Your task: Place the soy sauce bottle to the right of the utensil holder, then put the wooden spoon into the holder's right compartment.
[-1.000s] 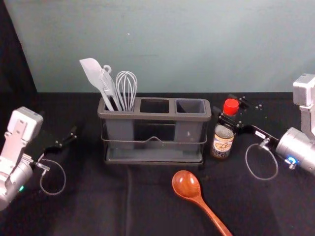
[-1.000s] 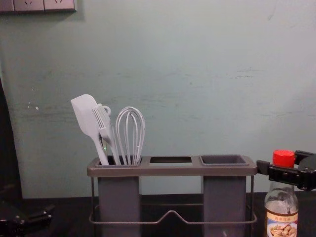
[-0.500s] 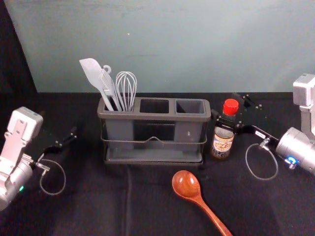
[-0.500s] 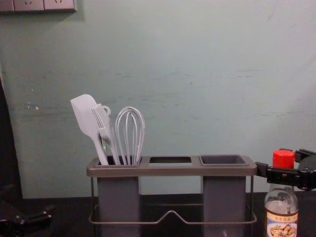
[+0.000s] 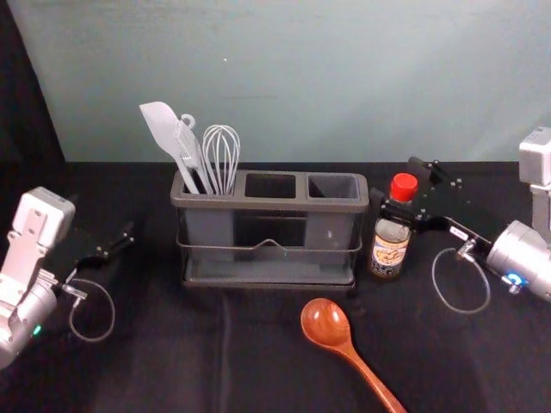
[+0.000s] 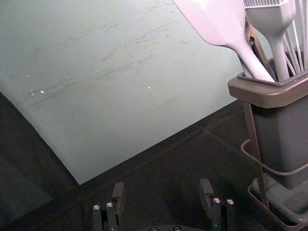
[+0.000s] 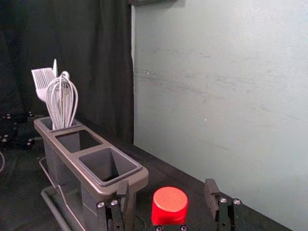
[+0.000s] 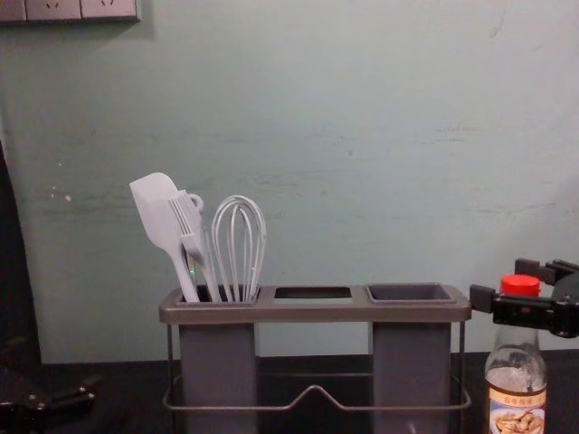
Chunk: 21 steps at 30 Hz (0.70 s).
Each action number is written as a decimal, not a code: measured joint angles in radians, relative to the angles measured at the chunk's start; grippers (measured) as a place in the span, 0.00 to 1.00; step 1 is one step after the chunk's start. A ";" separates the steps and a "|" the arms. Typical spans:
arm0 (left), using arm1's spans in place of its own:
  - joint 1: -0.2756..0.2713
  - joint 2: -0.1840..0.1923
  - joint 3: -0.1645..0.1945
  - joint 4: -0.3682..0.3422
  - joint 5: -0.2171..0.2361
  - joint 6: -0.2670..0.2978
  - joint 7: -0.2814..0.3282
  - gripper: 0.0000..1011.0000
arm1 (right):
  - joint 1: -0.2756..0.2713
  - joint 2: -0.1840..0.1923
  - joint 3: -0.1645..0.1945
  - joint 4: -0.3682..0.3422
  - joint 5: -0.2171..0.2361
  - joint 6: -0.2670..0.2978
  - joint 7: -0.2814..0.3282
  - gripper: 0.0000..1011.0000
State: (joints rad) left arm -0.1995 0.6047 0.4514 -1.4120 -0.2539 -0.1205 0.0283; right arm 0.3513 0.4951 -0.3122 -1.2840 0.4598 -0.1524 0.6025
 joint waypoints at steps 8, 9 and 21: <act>0.000 0.000 0.000 0.000 0.000 0.000 0.000 1.00 | -0.026 0.017 0.019 -0.053 0.004 -0.011 -0.009 0.99; 0.000 0.000 0.000 0.000 0.000 0.000 0.000 1.00 | -0.031 0.021 0.023 -0.065 0.003 -0.014 -0.012 0.99; 0.000 0.000 0.000 0.000 0.000 0.000 0.000 1.00 | -0.075 0.044 0.063 -0.144 0.011 -0.035 -0.027 0.99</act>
State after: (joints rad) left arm -0.1996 0.6047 0.4514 -1.4120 -0.2539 -0.1205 0.0283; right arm 0.2758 0.5395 -0.2495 -1.4279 0.4703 -0.1874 0.5760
